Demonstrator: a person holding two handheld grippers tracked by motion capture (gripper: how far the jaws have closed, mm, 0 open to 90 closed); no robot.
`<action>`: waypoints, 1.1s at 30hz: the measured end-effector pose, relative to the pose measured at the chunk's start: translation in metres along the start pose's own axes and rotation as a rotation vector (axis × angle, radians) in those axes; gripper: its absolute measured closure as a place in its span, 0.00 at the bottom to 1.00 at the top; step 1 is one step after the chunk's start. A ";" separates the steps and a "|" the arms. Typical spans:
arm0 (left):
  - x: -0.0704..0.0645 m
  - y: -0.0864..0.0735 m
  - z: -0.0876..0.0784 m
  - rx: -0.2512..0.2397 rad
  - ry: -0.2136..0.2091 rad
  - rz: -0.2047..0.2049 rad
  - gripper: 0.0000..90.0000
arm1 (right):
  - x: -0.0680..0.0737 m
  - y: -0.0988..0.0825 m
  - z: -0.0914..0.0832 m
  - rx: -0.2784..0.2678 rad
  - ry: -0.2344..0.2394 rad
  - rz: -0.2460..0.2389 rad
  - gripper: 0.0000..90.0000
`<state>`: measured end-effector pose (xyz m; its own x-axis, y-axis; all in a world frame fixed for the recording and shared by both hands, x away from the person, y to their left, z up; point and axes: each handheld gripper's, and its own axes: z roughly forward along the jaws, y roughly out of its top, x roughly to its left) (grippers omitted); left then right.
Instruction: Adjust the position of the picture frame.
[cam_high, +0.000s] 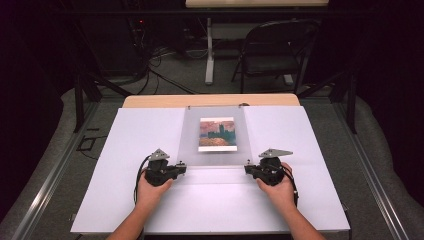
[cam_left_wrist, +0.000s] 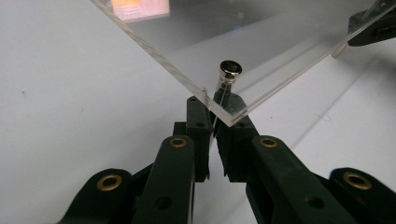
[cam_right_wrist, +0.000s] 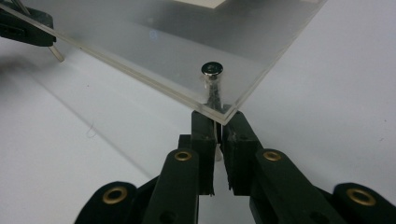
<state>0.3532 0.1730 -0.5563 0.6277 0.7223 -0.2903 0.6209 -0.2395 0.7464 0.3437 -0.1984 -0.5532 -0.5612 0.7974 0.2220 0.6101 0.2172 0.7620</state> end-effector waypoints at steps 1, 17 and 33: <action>0.001 0.000 0.000 0.002 -0.007 -0.003 0.92 | 0.000 0.000 0.000 0.000 0.002 0.009 0.93; -0.018 -0.004 -0.006 -0.019 0.030 0.041 0.53 | 0.007 -0.006 -0.015 -0.033 -0.012 -0.073 0.56; -0.021 -0.008 -0.024 -0.056 0.032 0.058 0.40 | 0.016 -0.007 -0.026 0.002 -0.018 -0.141 0.46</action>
<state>0.3236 0.1759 -0.5420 0.6456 0.7291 -0.2271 0.5561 -0.2451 0.7941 0.3163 -0.2018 -0.5388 -0.6315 0.7687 0.1017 0.5266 0.3289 0.7839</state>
